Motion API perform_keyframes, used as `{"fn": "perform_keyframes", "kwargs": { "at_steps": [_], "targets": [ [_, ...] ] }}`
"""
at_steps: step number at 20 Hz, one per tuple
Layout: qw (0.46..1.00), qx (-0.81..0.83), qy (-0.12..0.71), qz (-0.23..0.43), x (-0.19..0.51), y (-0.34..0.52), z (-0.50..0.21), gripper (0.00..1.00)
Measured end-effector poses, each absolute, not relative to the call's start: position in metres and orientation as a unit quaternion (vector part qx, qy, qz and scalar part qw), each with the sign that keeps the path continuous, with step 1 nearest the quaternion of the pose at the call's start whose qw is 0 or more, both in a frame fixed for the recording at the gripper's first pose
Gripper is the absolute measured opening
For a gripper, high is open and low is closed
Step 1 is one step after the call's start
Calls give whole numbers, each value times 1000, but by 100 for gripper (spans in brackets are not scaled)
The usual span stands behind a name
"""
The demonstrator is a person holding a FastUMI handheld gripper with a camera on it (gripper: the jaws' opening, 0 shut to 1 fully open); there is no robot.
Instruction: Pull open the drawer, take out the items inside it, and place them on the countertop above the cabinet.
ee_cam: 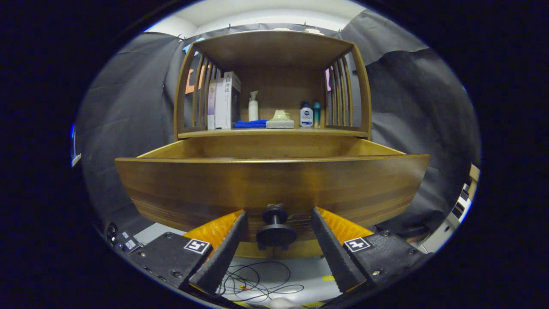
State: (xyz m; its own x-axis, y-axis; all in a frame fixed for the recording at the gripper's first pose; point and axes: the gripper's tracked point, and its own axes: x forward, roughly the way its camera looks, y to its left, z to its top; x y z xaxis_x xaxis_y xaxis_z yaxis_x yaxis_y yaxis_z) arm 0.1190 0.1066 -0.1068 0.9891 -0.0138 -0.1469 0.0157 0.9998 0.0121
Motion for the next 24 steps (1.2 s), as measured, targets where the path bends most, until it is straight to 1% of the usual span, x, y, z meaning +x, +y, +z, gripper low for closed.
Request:
{"fn": "perform_keyframes", "kwargs": {
  "at_steps": [7,19,24],
  "targets": [
    [997,1,79,-5,143,105,-101,98],
    [997,-1,72,-17,230,115,-82,98],
    [997,0,74,-18,255,115,-78,98]
  ]
}}
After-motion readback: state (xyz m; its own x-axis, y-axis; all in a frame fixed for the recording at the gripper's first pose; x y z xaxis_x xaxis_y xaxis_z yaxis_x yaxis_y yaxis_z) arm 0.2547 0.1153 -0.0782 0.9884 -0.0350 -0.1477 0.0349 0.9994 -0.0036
